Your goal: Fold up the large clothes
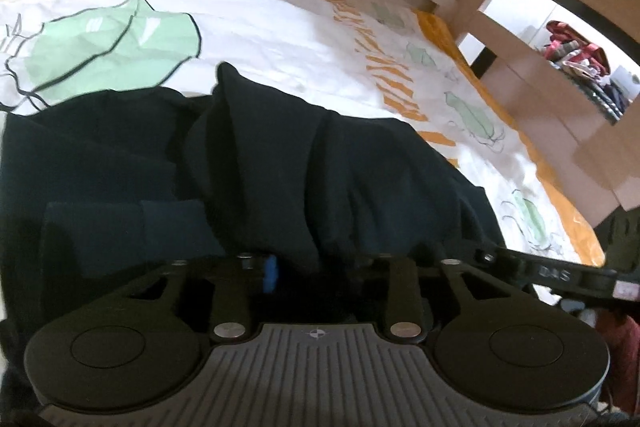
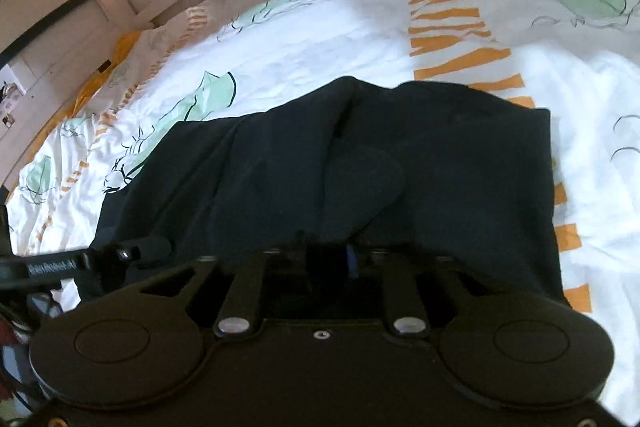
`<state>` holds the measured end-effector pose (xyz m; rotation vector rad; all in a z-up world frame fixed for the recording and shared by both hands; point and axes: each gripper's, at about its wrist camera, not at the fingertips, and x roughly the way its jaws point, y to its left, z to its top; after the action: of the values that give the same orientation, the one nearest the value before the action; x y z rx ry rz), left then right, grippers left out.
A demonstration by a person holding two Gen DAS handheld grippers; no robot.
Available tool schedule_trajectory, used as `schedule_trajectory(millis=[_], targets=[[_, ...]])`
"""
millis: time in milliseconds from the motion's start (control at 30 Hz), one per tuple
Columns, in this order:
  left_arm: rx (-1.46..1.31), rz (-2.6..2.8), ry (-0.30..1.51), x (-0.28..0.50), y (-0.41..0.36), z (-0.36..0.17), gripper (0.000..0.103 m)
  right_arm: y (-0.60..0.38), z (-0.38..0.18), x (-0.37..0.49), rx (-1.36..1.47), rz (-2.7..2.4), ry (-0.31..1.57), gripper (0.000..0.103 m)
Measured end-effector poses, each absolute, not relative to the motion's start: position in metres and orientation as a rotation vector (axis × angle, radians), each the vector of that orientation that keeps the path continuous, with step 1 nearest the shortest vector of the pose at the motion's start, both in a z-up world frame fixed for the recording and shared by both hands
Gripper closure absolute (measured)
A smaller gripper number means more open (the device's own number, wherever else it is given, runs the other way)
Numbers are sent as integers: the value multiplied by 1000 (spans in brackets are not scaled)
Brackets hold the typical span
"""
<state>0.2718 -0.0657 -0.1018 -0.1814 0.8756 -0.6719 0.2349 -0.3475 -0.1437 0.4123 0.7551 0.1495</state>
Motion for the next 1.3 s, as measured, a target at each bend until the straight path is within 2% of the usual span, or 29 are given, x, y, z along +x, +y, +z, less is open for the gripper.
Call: schedule_trajectory(millis=[33,433,567,800,967,1100,1167,1233,1267,1300], targets=[[-189,-661,868,271,-65,-102,66,-347,-142,232,412,142,744,50],[-253,-623,827,271,-52,-96,65,-321,-112,224,202,34,534,48],[-240,-576,781,275,-51,-90,57,-320,-114,228,220,102,543,48],[-203,-473,784,300,-61,-92,55,-297,-123,243,187,169,596,49],[-169,-480,835,302,-50,-125,54,-305,-151,242,137,127,668,59],[-154,-479,821,301,-51,-122,54,-307,-150,236,118,126,658,59],[-157,-471,815,297,-51,-116,53,-306,-147,236,130,131,658,55],[-147,-471,794,288,-50,-109,43,-308,-143,232,171,128,652,52],[-135,-474,779,282,-48,-104,29,-310,-142,230,187,127,648,49],[-119,-475,760,275,-47,-100,19,-311,-139,224,198,124,640,46]])
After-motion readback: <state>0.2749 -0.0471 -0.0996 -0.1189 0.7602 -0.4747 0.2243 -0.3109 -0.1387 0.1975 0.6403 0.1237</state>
